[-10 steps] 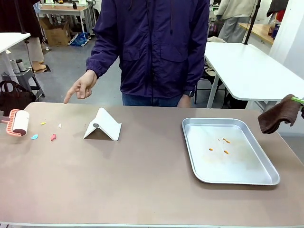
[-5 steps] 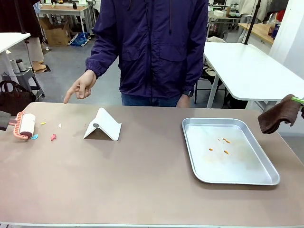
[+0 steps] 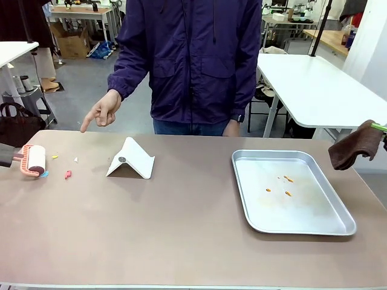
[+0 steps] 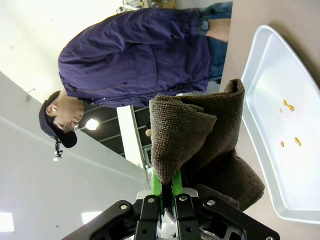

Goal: Clean the surface of the table.
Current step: If a person points to the right, clean the right side of the table with your right hand, and if they point to the left, clean the left side with your left hand.

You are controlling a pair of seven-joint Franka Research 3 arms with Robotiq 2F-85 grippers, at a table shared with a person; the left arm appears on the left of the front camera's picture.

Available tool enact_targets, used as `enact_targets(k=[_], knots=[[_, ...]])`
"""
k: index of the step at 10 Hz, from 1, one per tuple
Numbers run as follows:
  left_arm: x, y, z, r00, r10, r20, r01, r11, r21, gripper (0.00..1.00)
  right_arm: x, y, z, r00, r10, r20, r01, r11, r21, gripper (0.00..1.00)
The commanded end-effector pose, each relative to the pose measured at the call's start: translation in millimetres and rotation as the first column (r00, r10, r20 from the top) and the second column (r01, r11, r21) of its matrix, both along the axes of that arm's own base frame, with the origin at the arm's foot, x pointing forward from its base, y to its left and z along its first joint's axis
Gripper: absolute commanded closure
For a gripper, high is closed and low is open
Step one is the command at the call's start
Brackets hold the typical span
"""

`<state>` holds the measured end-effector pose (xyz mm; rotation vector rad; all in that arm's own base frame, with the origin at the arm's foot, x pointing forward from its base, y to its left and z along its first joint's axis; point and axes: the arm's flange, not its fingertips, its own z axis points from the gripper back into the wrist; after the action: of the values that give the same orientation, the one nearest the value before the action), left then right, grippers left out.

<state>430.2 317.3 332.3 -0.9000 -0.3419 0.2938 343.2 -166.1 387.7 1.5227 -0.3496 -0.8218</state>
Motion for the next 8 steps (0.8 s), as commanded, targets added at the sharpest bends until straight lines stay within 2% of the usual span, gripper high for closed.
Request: enact_targets(k=[1,8], knots=[[1.2,-4.7,-1.2,0.997,-0.023,-0.068,0.024,1.000,0.014,0.78,-3.2,-1.9,3.5,1.000,0.013,0.012,-0.013,1.000,0.003,0.95],[17.8,-30.4,-17.8,0.985,-0.121,-0.121,0.127,0.991,0.042,0.78,-3.2,-1.9,3.5,1.000,0.013,0.012,-0.013,1.000,0.003,0.95]])
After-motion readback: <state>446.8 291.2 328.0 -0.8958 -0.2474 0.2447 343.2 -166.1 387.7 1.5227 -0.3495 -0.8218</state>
